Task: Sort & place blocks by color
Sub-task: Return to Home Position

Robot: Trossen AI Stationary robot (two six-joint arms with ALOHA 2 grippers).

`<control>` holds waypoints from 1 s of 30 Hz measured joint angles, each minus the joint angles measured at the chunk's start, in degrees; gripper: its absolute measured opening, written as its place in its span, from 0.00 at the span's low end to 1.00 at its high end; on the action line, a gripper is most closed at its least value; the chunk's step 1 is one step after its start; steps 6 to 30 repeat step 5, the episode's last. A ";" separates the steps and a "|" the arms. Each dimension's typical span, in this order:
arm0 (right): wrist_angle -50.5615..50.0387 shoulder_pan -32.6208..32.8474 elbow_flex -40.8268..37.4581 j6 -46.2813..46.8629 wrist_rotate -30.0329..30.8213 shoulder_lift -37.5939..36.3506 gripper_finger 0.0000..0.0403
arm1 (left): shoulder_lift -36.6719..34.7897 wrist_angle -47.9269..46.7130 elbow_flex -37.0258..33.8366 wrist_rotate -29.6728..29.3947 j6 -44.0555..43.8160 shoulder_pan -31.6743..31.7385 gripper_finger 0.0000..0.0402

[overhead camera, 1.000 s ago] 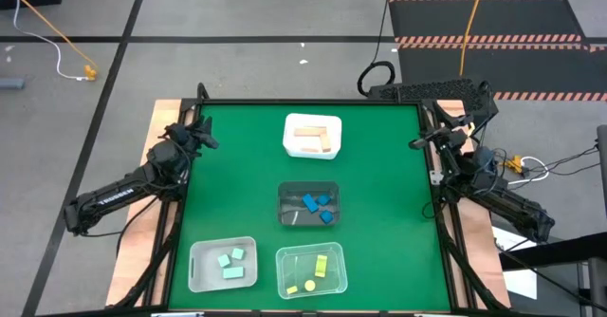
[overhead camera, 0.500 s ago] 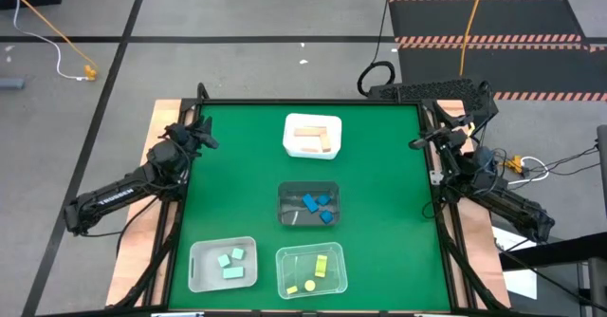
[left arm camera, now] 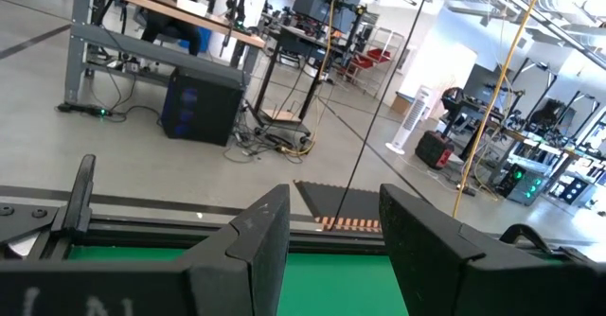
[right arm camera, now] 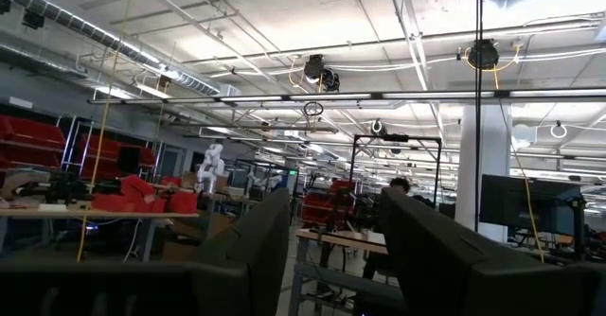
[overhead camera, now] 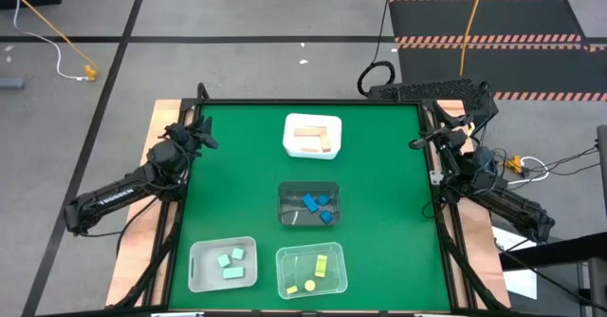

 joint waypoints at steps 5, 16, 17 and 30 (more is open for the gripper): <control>0.00 0.00 0.00 0.01 0.00 0.00 0.39 | 0.00 0.00 -0.01 0.00 0.01 0.00 0.41; 0.00 0.00 0.00 0.01 0.00 0.00 0.39 | 0.00 0.00 -0.01 0.00 0.01 0.00 0.41; 0.00 0.00 0.00 0.01 0.00 0.00 0.39 | 0.00 0.00 -0.01 0.00 0.01 0.00 0.41; 0.00 0.00 0.00 0.01 0.00 0.00 0.39 | 0.00 0.00 -0.01 0.00 0.01 0.00 0.41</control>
